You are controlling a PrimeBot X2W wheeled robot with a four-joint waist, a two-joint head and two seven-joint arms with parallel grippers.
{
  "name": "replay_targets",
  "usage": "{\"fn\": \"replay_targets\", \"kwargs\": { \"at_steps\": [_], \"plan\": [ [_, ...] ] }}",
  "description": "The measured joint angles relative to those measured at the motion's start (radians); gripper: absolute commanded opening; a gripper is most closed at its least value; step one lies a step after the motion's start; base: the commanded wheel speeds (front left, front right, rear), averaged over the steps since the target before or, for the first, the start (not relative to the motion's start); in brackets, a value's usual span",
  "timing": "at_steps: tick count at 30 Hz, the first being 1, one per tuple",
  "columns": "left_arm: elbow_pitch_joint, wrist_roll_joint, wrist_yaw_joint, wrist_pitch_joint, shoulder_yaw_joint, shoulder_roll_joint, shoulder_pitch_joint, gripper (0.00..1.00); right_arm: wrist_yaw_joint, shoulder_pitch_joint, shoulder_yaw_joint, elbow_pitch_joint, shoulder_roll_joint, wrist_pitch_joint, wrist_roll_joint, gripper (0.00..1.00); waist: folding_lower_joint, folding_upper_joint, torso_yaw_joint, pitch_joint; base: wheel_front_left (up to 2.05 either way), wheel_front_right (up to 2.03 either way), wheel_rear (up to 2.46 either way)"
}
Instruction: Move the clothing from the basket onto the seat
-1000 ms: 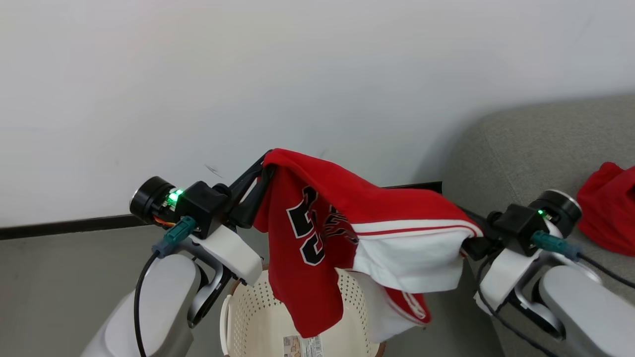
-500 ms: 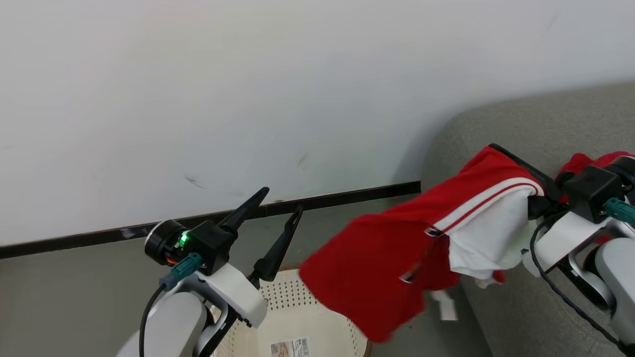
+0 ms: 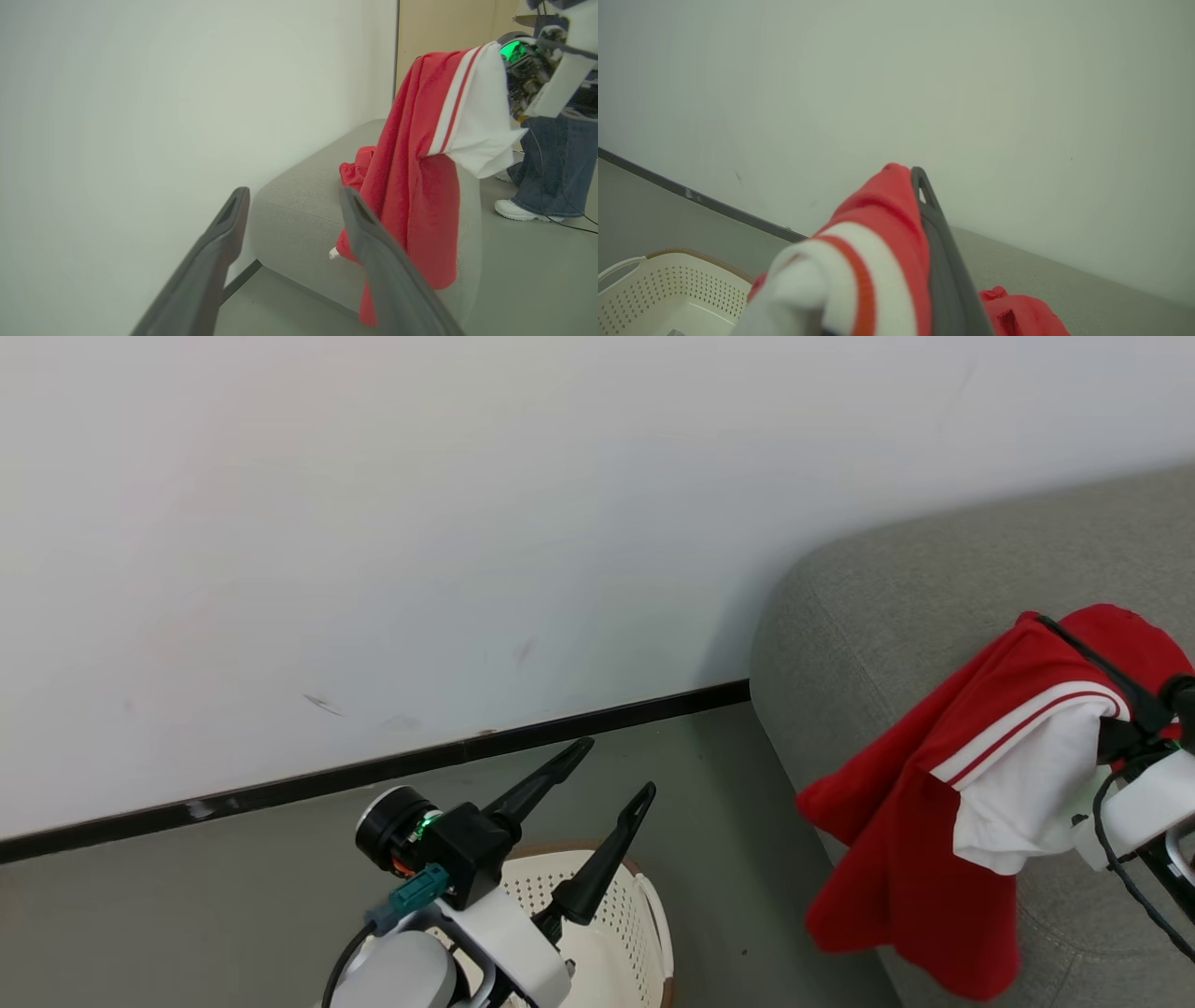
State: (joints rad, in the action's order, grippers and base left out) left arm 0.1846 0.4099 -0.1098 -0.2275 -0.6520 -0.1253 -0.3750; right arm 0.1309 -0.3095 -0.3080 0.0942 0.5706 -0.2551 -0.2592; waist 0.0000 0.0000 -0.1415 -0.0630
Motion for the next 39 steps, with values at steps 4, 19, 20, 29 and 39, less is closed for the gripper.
{"fn": "replay_targets", "kwargs": {
  "at_steps": [4, 19, 20, 29, 39],
  "plan": [
    [-0.010, 0.012, -0.008, -0.003, -0.025, 0.005, 0.009, 1.00, 0.000, 0.025, 0.042, -0.016, 0.001, 0.000, -0.008, 0.00, 0.0000, 0.0000, -0.023, -0.003, 0.00, 0.00, 0.00],
    [-0.022, 0.020, -0.009, -0.004, -0.089, 0.013, 0.019, 1.00, 0.000, 0.134, 0.112, -0.070, -0.003, 0.000, -0.023, 0.00, 0.0000, 0.0000, -0.124, 0.001, 0.00, 0.00, 0.00],
    [-0.023, 0.021, -0.009, -0.004, -0.091, 0.014, 0.019, 1.00, 0.000, 0.141, 0.120, -0.074, -0.003, 0.000, -0.024, 0.00, 0.0000, 0.0000, -0.131, 0.002, 0.00, 0.00, 0.00],
    [-0.033, 0.022, -0.009, -0.012, -0.095, 0.016, 0.019, 1.00, 0.000, 0.167, 0.128, -0.093, -0.009, 0.019, -0.030, 0.00, 0.0000, 0.0000, -0.194, 0.013, 0.00, 0.00, 0.00],
    [-0.058, 0.026, 0.001, -0.012, -0.065, -0.004, 0.030, 1.00, 0.000, -0.065, 0.205, -0.046, -0.086, 0.106, -0.201, 0.00, 0.0000, 0.0000, -0.226, 0.060, 0.00, 0.00, 0.00]
  ]
}}
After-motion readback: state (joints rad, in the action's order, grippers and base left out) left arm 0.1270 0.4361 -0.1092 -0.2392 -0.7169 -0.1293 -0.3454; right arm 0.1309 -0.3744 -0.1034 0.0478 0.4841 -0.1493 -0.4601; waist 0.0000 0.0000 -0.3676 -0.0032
